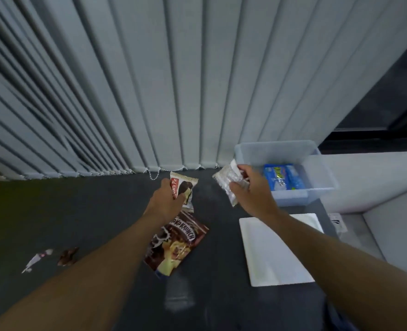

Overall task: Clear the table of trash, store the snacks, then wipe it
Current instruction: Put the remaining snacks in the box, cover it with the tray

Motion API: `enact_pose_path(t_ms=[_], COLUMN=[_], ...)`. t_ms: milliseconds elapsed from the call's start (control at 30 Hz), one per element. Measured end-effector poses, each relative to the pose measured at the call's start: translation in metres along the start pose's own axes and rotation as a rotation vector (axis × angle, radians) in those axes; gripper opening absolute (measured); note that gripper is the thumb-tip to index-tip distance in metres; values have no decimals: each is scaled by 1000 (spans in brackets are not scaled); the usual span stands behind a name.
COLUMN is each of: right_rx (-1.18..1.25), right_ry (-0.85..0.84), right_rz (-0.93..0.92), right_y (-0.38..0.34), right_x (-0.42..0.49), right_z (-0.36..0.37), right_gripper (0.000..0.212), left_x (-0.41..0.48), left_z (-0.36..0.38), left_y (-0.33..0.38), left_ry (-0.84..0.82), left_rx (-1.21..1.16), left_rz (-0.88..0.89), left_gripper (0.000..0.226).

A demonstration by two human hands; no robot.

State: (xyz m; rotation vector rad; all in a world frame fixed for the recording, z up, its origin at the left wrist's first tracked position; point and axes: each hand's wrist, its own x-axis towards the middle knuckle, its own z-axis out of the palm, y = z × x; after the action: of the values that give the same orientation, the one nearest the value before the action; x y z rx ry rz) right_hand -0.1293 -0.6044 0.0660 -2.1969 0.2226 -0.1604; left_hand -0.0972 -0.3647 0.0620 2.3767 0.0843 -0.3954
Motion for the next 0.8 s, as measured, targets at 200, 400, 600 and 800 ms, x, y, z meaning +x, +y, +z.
enact_pose_path(t_ms=[200, 400, 600, 800], right_rx=[-24, -232, -309, -477], right_ry=[203, 36, -187, -380], right_rz=[216, 394, 501, 408], right_y=[44, 87, 115, 118], right_x=[45, 78, 116, 129], right_z=[-64, -76, -40, -7], right_gripper=[35, 12, 22, 55], left_x=[17, 33, 42, 48], left_z=[39, 58, 59, 55], left_y=[45, 49, 34, 24], left_ry=[-57, -79, -76, -80], left_rx=[-31, -27, 28, 28], left_rz=[39, -1, -57, -99], left_gripper=[32, 35, 28, 27])
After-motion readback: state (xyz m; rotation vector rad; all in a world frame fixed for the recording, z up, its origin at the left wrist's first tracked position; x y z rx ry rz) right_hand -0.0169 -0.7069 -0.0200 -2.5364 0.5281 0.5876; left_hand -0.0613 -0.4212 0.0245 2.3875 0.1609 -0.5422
